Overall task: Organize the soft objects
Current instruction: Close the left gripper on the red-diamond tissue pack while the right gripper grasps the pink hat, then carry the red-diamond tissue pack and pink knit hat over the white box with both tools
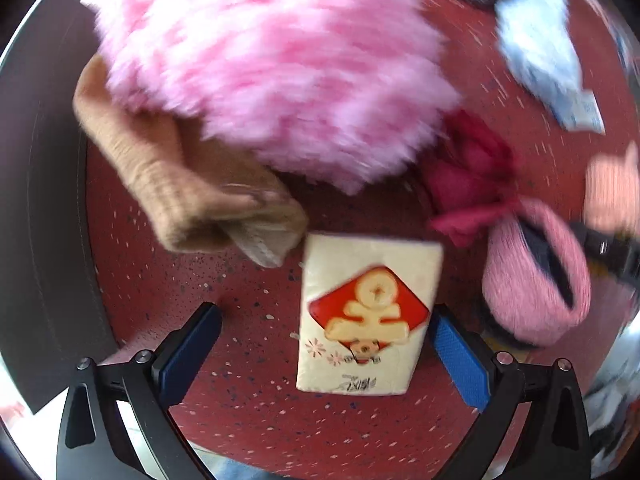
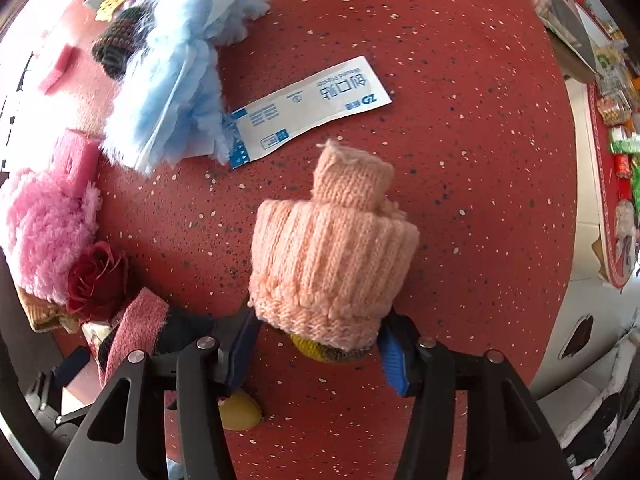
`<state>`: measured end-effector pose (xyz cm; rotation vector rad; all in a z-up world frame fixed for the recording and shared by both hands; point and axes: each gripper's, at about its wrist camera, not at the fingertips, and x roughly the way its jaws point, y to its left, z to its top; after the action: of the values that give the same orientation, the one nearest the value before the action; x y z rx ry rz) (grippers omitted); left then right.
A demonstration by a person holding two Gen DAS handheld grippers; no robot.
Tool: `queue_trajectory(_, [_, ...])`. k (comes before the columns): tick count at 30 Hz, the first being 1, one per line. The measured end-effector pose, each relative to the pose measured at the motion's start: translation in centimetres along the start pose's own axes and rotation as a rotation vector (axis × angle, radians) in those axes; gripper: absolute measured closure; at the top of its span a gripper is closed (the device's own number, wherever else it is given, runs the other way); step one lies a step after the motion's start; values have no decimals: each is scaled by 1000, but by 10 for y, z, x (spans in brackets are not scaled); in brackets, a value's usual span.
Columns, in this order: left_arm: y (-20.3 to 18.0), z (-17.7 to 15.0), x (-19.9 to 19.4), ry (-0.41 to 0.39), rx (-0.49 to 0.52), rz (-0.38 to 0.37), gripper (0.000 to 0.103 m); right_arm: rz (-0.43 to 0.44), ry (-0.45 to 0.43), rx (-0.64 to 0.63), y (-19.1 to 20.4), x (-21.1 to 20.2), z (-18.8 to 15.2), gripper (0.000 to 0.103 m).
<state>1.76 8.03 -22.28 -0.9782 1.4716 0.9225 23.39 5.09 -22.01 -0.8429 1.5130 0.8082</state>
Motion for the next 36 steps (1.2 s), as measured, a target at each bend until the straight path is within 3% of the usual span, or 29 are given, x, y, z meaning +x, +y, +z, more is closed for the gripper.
queue_trajectory(1, [-5, -1, -1, 0, 43, 14, 15, 1, 4, -17, 1, 0, 0, 45])
queue_trajectory(2, [-9, -3, -5, -9, 79, 11, 34, -4, 7, -30, 5, -2, -1, 49])
queue_trajectory(4, [-18, -4, -13, -19, 142, -20, 49, 4, 12, -54, 9, -5, -3, 59])
queue_trajectory(8, [-36, -11, -21, -15, 269, 77, 49, 58, 18, -52, 8, -14, -14, 66])
queue_trajectory(15, [-17, -25, -60, -48, 313, 29, 49, 171, 27, 10, -9, -38, -45, 66])
queue_trajectory(20, [8, -31, -102, -98, 310, 12, 49, 234, 42, 59, -17, -48, -73, 66])
queue_trajectory(24, [24, -30, -135, -169, 299, 39, 49, 248, 32, 90, -21, -53, -94, 66])
queue_trajectory(28, [35, -42, -148, -199, 253, 23, 49, 255, 39, 101, -41, -65, -97, 65])
queue_trajectory(36, [26, -56, -143, -253, 224, 35, 49, 253, 5, 26, -20, -69, -89, 65])
